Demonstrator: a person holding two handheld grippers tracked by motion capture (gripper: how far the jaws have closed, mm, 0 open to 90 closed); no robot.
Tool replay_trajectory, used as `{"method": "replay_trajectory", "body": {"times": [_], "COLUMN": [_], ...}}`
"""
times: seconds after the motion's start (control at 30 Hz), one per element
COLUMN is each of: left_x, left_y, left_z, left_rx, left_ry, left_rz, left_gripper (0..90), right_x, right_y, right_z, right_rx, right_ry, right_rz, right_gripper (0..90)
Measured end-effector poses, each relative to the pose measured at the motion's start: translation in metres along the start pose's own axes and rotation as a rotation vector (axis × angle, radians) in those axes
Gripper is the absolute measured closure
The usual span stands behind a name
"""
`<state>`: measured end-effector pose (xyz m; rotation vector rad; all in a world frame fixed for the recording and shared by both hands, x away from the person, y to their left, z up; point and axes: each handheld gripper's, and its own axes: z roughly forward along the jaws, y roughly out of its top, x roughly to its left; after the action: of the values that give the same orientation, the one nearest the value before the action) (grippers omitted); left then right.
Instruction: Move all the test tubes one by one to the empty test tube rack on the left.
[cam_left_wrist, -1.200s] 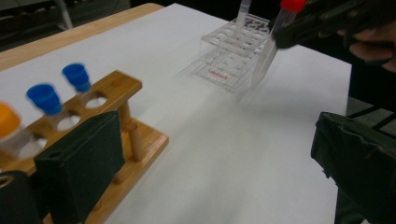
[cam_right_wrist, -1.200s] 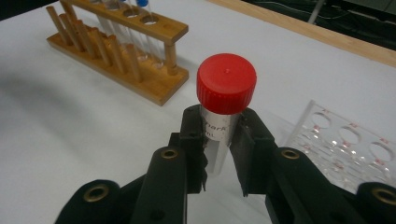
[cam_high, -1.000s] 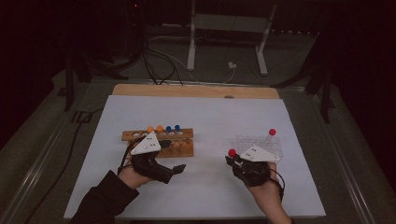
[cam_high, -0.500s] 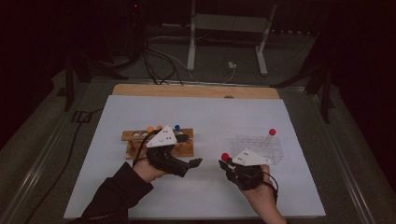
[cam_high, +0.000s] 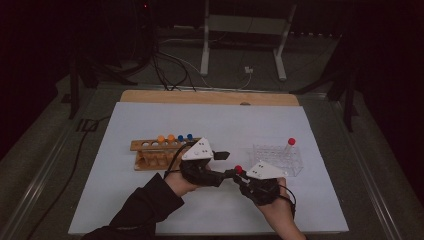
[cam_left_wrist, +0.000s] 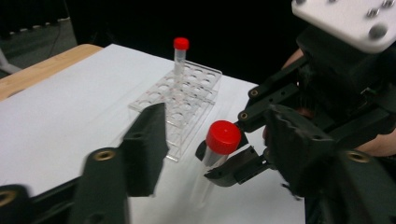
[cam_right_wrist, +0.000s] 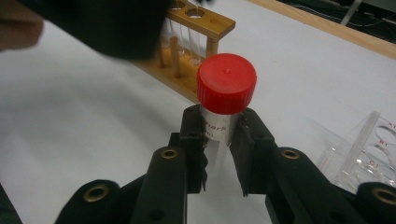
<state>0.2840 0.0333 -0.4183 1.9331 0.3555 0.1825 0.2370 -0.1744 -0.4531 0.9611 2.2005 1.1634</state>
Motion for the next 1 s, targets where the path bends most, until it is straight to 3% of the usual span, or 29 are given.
{"method": "replay_trajectory", "body": {"times": [0.13,0.37,0.7,0.8,1.0], "left_x": [-0.002,-0.004,-0.003,-0.001,0.005], "left_y": [-0.002,-0.002,0.000,0.001,0.003], "left_z": [0.009,0.021,0.018,0.013,-0.009], "left_rx": [0.010,0.041,0.044,0.039,0.021], "left_ry": [-0.020,-0.014,0.002,0.022,0.074], "left_rz": [0.016,0.053,0.061,0.063,0.066], "left_gripper": [52.6,69.3,72.2,72.2,72.3], "right_x": [0.001,0.002,0.001,-0.001,-0.008], "right_y": [0.000,0.001,0.001,0.000,0.002], "right_z": [0.000,-0.001,0.000,0.000,-0.006], "right_rx": [0.000,-0.003,-0.019,-0.022,-0.049], "right_ry": [0.009,0.014,0.022,0.032,0.005], "right_rz": [-0.001,-0.001,0.010,0.021,0.040], "right_gripper": [74.8,74.8,73.3,54.4,30.1]}}
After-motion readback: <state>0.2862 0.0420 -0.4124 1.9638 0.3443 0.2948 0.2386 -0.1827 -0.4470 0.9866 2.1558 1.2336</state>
